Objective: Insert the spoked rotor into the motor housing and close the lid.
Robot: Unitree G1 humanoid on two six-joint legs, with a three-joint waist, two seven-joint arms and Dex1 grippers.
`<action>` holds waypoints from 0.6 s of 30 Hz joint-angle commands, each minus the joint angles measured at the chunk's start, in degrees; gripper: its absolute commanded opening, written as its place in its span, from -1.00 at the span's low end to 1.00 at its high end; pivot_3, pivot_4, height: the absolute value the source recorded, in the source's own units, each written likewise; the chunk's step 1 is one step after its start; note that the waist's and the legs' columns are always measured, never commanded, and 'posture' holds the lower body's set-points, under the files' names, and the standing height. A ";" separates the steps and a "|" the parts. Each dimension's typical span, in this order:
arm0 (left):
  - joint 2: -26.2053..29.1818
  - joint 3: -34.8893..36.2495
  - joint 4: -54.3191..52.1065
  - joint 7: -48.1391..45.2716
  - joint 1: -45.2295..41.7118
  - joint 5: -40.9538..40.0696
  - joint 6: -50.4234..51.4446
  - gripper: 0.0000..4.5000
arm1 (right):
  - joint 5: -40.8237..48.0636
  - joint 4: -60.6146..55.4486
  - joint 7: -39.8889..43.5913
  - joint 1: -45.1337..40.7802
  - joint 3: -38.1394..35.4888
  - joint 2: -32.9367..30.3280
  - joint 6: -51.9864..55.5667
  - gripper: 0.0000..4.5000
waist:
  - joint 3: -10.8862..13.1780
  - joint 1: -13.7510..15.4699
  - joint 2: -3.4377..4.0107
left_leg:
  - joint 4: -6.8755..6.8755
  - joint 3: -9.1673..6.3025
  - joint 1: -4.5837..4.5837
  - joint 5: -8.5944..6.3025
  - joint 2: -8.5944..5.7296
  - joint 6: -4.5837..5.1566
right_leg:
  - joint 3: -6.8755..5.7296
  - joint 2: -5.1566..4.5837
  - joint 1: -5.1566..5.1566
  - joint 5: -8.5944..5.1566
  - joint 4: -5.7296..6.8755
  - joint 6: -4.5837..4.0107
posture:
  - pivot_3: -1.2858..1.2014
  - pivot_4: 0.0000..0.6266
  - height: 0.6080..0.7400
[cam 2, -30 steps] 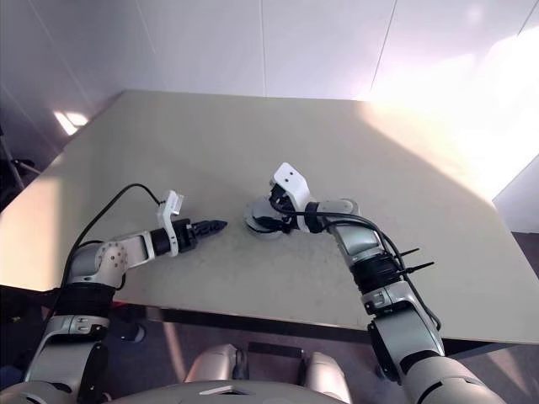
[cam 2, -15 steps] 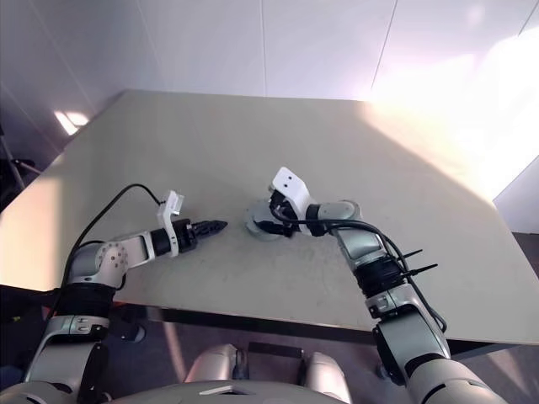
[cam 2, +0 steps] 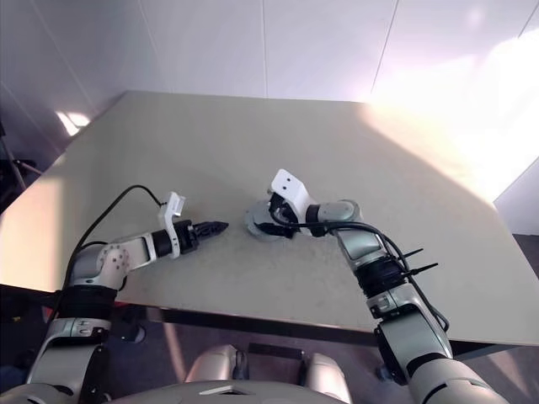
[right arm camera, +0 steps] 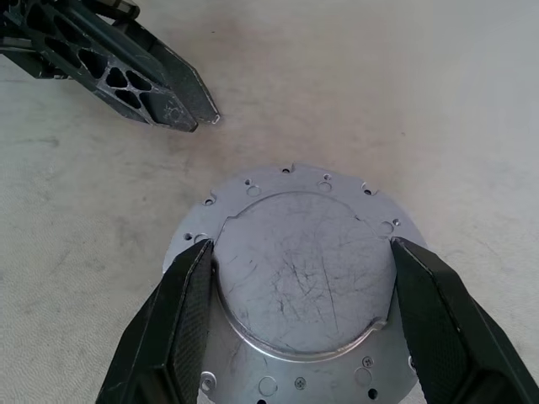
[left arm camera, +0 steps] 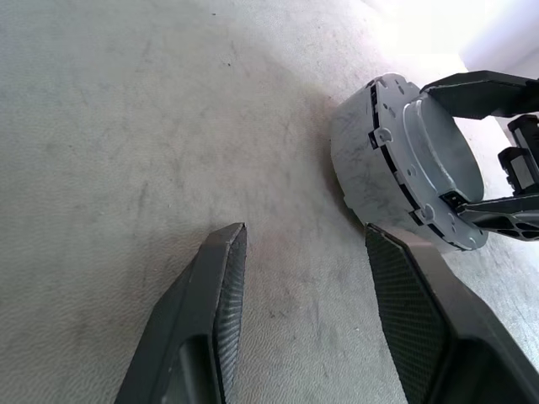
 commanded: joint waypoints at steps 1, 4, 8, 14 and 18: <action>-0.46 -0.52 -1.30 0.35 0.91 -0.20 1.00 0.06 | -0.44 2.52 1.11 0.56 1.45 -0.08 2.68 0.41 | -0.01 -0.04 0.00 | 0.00 0.00 0.00 0.00 0.00 0.00 | 0.00 0.00 0.01 0.00 -0.01 0.00 | 0.03 -1.00 1.00; -0.80 -0.56 -1.63 0.60 1.25 -0.29 1.13 0.06 | -0.65 4.19 -0.52 -0.70 0.54 0.53 4.19 0.41 | -0.01 -0.10 0.00 | 0.00 0.00 0.11 -0.03 0.00 0.05 | 0.00 0.00 0.09 0.00 -0.02 0.00 | 0.03 -1.00 1.00; -1.12 -0.54 -1.92 0.76 1.54 -0.31 1.24 0.06 | -0.77 3.89 -0.43 -0.94 0.69 0.43 4.78 0.41 | 0.00 -0.11 0.02 | -0.04 0.00 0.62 -0.10 0.00 0.12 | 0.01 0.00 0.55 -0.02 -0.08 0.03 | 0.03 -1.00 1.00; -1.65 -0.40 -2.17 1.03 1.57 -0.51 1.52 0.06 | -2.34 5.33 -1.09 -1.30 2.09 0.41 5.51 0.41 | 0.00 -0.13 0.01 | -0.08 0.00 0.83 -0.15 -0.01 0.17 | 0.04 0.00 0.80 -0.04 -0.24 0.07 | 0.03 -1.00 1.00; -2.09 -0.64 -2.34 1.19 1.66 -0.54 1.63 0.06 | -2.80 6.60 -0.54 -1.68 2.90 0.33 4.87 0.41 | -0.02 -0.17 0.04 | -0.10 0.00 0.88 -0.15 -0.01 0.15 | 0.03 0.00 0.83 -0.05 -0.23 0.08 | 0.03 -1.00 1.00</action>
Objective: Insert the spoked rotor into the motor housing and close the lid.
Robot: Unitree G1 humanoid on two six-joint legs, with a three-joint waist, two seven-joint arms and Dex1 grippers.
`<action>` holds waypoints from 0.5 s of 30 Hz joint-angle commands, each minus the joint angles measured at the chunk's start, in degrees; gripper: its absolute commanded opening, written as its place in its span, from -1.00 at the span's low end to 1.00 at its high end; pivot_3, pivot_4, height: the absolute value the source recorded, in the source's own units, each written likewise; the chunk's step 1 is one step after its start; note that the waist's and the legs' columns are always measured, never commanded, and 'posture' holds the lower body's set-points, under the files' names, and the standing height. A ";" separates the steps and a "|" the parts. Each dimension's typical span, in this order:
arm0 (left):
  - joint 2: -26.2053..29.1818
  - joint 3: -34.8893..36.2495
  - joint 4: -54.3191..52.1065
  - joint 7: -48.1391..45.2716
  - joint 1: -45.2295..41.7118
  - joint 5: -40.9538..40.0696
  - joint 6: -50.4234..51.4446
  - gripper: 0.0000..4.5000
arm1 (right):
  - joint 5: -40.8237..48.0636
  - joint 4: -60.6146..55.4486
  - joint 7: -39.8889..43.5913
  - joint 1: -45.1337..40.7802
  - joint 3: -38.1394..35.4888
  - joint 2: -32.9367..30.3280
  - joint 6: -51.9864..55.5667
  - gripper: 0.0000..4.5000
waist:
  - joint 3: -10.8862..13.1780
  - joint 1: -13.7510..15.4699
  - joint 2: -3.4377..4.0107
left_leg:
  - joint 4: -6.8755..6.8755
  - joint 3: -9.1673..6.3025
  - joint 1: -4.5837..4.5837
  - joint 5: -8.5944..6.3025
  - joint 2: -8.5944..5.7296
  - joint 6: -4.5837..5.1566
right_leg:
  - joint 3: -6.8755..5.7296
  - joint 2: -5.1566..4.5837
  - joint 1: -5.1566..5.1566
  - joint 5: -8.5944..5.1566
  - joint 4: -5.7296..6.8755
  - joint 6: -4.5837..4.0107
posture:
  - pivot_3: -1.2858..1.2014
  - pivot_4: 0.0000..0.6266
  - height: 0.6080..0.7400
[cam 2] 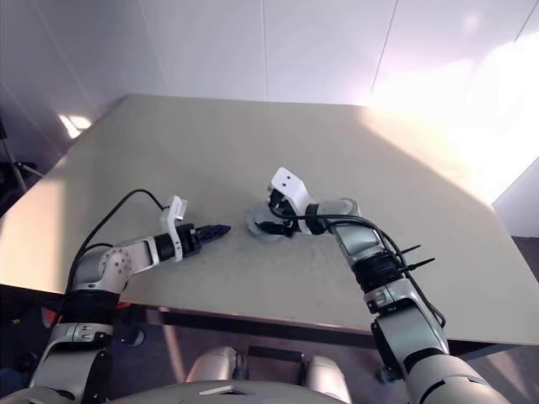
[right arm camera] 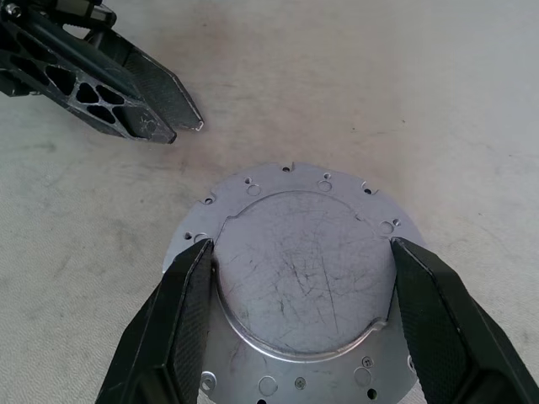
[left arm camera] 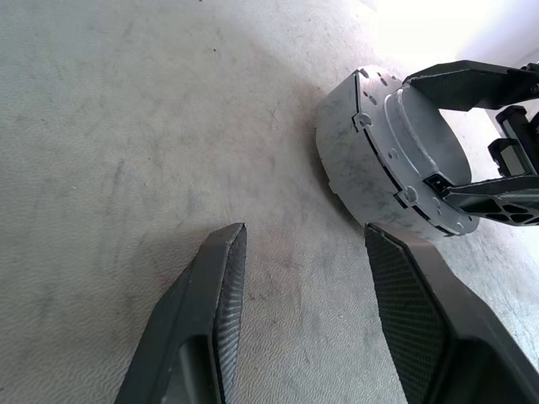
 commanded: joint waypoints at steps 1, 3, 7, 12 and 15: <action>-0.66 -0.85 -1.21 0.08 0.32 -0.43 1.04 0.06 | -2.89 3.46 -0.25 0.58 2.91 -0.43 1.24 0.41 | 0.00 0.00 0.00 | 0.00 0.00 0.02 0.00 0.00 0.00 | 0.00 0.00 0.03 -0.01 0.00 0.02 | 0.03 -1.00 1.00; -0.75 -0.85 -1.27 0.14 0.34 -0.45 1.12 0.06 | -2.93 4.16 -0.47 0.23 2.91 -0.24 1.38 0.41 | 0.00 -0.07 0.00 | 0.00 0.00 0.07 0.00 0.00 0.00 | 0.00 0.00 0.09 -0.18 -0.02 0.31 | 0.03 -1.00 1.00; -1.02 -0.89 -1.53 0.29 0.61 -0.50 1.23 0.06 | -3.57 6.58 -1.83 -0.80 3.00 0.39 0.82 0.41 | -0.01 -0.17 0.01 | 0.00 0.00 0.17 0.00 0.00 -0.01 | 0.01 0.00 0.16 -0.19 -0.03 0.34 | 0.03 -1.00 1.00; -1.53 -0.93 -2.39 0.71 1.30 -0.67 1.66 0.06 | -4.23 8.49 -2.17 -1.84 3.96 1.18 -0.31 0.41 | -0.02 -0.32 0.03 | -0.02 0.00 0.41 0.02 0.03 -0.05 | 0.01 0.00 0.33 -0.23 -0.05 0.41 | 0.03 -1.00 1.00; -1.67 -0.75 -2.67 0.86 1.43 -0.71 1.87 0.06 | -5.40 10.65 -3.58 -2.98 4.18 1.59 -1.97 0.41 | -0.01 -0.39 0.03 | -0.06 -0.01 0.54 0.02 0.04 -0.07 | 0.01 0.00 0.38 -0.25 -0.13 0.43 | 0.03 -1.00 1.00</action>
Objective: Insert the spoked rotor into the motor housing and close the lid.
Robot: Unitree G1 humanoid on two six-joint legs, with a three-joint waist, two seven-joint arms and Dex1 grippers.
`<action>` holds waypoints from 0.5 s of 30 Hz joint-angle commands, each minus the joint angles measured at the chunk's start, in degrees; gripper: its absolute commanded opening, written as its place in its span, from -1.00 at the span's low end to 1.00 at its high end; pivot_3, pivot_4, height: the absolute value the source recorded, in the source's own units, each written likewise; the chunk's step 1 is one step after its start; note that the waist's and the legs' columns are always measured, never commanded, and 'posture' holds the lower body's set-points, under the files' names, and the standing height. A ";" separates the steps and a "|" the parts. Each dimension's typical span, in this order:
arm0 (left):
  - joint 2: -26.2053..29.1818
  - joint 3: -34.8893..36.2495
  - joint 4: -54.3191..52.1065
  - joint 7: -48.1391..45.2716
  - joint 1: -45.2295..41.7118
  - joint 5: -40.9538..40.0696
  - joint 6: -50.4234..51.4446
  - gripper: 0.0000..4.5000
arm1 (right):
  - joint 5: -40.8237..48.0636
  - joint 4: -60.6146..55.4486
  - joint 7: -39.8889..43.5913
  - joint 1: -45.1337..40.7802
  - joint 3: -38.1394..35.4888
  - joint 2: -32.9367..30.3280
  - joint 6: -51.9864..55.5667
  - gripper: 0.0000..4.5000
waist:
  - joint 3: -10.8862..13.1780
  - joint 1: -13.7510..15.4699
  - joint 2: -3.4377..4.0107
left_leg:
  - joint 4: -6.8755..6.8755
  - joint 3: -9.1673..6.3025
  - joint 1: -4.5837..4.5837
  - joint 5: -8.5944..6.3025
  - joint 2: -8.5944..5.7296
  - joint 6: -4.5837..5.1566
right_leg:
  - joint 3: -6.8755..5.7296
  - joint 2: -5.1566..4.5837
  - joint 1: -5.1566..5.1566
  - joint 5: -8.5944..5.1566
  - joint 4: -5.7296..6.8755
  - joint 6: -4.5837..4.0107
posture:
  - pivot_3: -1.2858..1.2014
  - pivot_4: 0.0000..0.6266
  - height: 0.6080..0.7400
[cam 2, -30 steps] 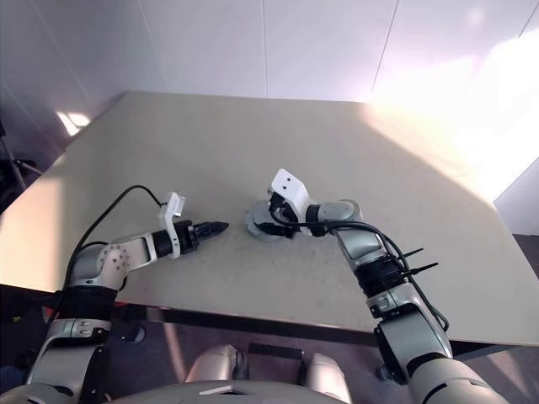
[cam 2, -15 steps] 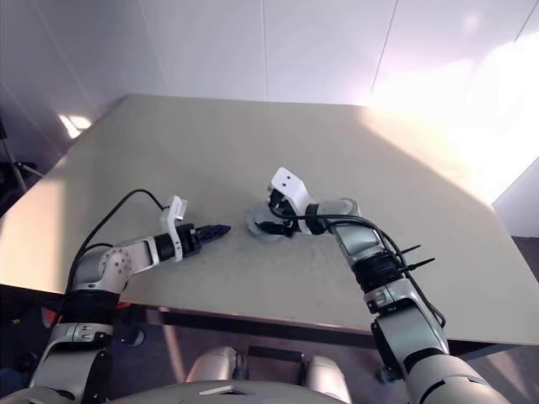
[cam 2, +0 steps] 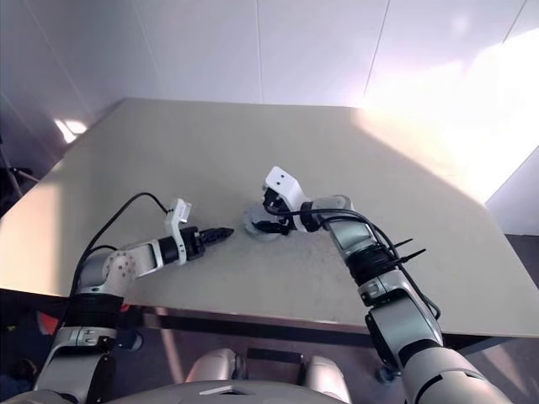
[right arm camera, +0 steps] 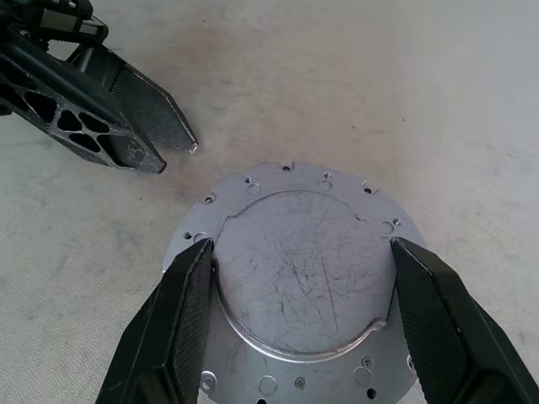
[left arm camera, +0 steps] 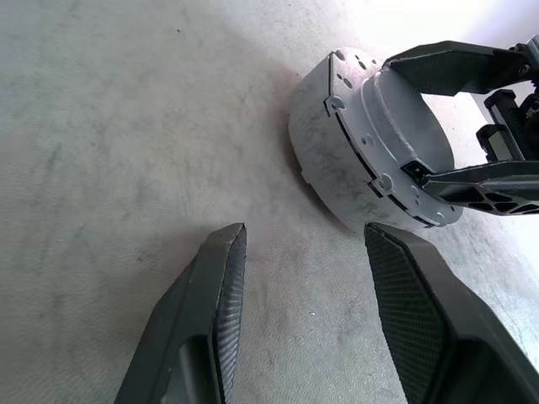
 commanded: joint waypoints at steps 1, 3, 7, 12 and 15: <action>-0.36 -0.57 -1.28 0.08 0.33 -0.65 0.98 0.06 | -5.01 5.94 -3.72 -0.25 2.68 0.23 -0.58 0.41 | 0.00 -0.08 0.00 | -0.03 0.00 0.06 0.00 0.00 -0.01 | 0.00 0.00 0.01 0.00 -0.04 0.01 | 0.03 -1.00 1.00; -0.38 -0.55 -1.36 0.12 0.36 -0.67 1.07 0.06 | -5.34 6.75 -3.68 -0.60 2.89 0.27 -1.36 0.41 | 0.01 -0.12 0.00 | -0.04 -0.03 0.15 -0.01 0.00 -0.02 | 0.00 0.00 0.00 -0.02 -0.11 0.04 | 0.03 -1.00 1.00; -0.23 -0.55 -1.83 0.14 0.66 -0.86 1.42 0.06 | -5.71 6.87 -2.55 -0.27 3.77 -0.07 -2.74 0.41 | 0.03 -0.09 0.01 | -0.06 -0.08 0.24 -0.02 0.00 -0.04 | 0.00 0.00 -0.37 -0.07 -0.24 0.13 | 0.03 -1.00 1.00; -0.12 -0.62 -2.30 0.12 0.92 -1.01 1.78 0.06 | -5.83 7.94 -1.87 -0.37 4.06 -0.44 -4.54 0.41 | 0.03 -0.13 0.02 | -0.08 -0.09 0.28 -0.04 -0.01 -0.05 | 0.00 0.00 -0.42 -0.12 -0.43 0.21 | 0.03 -1.00 1.00; -0.15 -0.74 -2.42 0.08 0.98 -0.99 1.91 0.06 | -4.59 7.32 0.65 -0.33 3.82 -0.89 -4.94 0.41 | 0.04 -0.08 0.02 | -0.12 -0.09 0.27 -0.05 -0.02 -0.07 | 0.02 -0.01 -0.49 -0.12 -0.44 0.21 | 0.03 -1.00 1.00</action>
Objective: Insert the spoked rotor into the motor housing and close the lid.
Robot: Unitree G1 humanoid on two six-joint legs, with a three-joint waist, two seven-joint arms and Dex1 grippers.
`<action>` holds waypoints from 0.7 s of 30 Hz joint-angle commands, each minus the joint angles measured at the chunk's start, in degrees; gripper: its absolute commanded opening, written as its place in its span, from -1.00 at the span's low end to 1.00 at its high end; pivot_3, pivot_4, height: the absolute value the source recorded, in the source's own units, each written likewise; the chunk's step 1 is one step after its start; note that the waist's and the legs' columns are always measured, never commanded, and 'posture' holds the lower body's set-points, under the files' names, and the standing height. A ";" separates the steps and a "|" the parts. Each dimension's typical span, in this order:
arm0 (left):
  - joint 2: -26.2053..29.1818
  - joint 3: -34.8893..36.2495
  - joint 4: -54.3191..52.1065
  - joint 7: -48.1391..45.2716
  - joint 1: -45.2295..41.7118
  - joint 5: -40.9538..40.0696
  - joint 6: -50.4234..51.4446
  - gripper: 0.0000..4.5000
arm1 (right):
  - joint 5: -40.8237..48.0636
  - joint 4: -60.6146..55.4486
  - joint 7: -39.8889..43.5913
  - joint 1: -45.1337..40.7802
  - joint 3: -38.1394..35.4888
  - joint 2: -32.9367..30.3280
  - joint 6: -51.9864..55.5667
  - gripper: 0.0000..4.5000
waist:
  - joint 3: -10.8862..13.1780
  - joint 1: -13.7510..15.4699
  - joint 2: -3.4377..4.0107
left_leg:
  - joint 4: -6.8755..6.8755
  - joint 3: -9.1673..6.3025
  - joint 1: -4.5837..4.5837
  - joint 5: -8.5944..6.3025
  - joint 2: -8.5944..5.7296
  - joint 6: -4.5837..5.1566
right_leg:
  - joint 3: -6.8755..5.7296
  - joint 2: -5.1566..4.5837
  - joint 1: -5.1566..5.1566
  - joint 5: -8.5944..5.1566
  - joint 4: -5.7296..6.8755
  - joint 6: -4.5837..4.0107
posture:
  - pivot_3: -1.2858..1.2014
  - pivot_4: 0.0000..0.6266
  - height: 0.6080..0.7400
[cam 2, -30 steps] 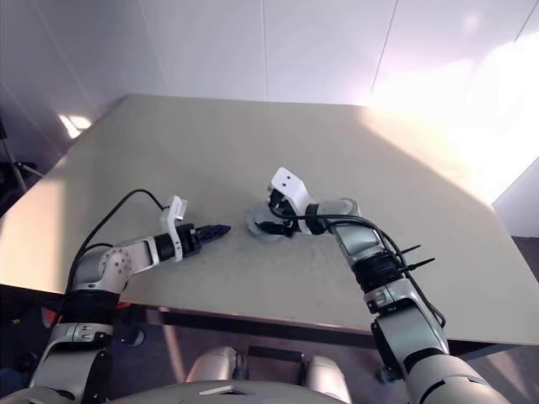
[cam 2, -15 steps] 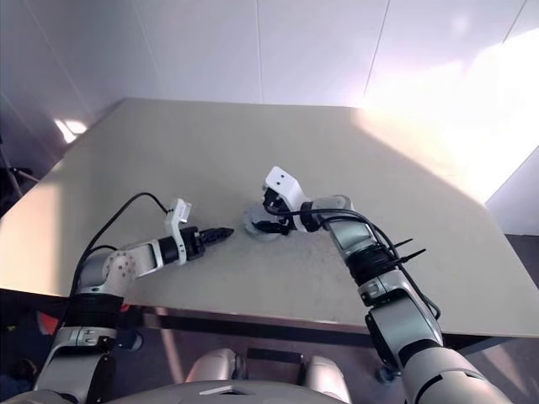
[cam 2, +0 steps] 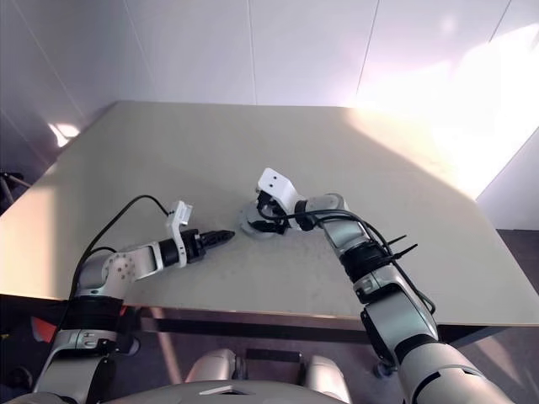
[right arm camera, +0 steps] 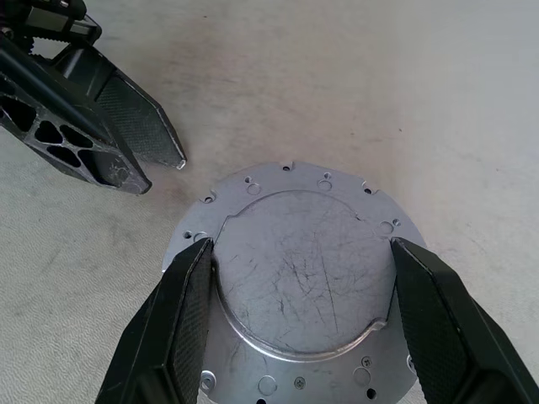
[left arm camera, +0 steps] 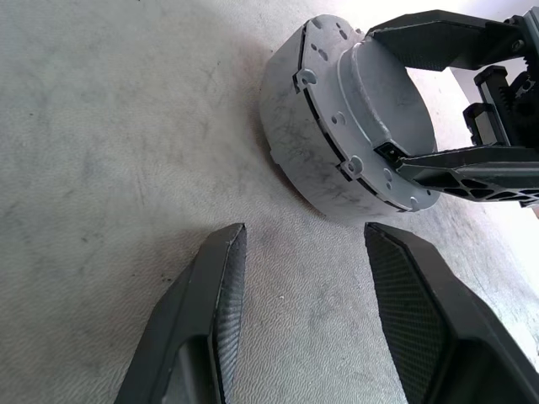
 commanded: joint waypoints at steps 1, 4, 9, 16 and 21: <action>-0.10 -0.73 -1.28 -0.13 0.19 -0.52 0.73 0.06 | -2.57 3.27 1.78 1.25 1.74 -1.76 1.22 0.41 | 0.00 0.10 0.00 | -0.04 0.00 0.00 0.00 0.00 0.00 | 0.00 0.00 -0.02 0.00 0.00 0.00 | 0.03 -1.00 1.00; -0.19 -0.79 -1.42 -0.07 0.28 -0.56 0.77 0.06 | -0.94 1.80 3.69 1.25 0.63 -1.78 2.40 0.41 | 0.00 0.32 -0.01 | -0.26 0.01 -0.01 0.00 -0.04 -0.01 | 0.03 0.00 -0.05 0.00 -0.04 0.00 | 0.03 -1.00 1.00; -0.24 -0.84 -1.56 0.01 0.40 -0.63 0.82 0.06 | 1.38 -1.01 5.97 1.43 -1.30 -1.37 5.35 0.41 | -0.02 0.48 -0.04 | -0.61 0.07 -0.24 0.03 -0.14 -0.07 | 0.15 -0.02 -0.05 0.06 0.05 -0.10 | 0.03 -1.00 1.00; 0.08 -0.91 -1.60 0.10 0.53 -0.84 0.85 0.06 | 3.29 -5.76 7.67 2.58 -2.42 -1.30 7.89 0.41 | -0.02 0.64 -0.03 | -0.82 0.06 -0.54 -0.01 -0.14 -0.18 | 0.10 -0.01 -0.34 0.36 0.23 -0.66 | 0.03 -1.00 1.00; 0.27 -1.03 -1.46 0.10 0.41 -0.96 0.85 0.06 | 4.03 -9.59 9.59 4.06 -2.00 -1.90 7.12 0.41 | -0.02 0.71 -0.03 | -0.81 0.06 -0.64 -0.09 -0.16 -0.14 | 0.10 -0.01 -0.36 0.36 0.07 -0.66 | 0.03 -1.00 1.00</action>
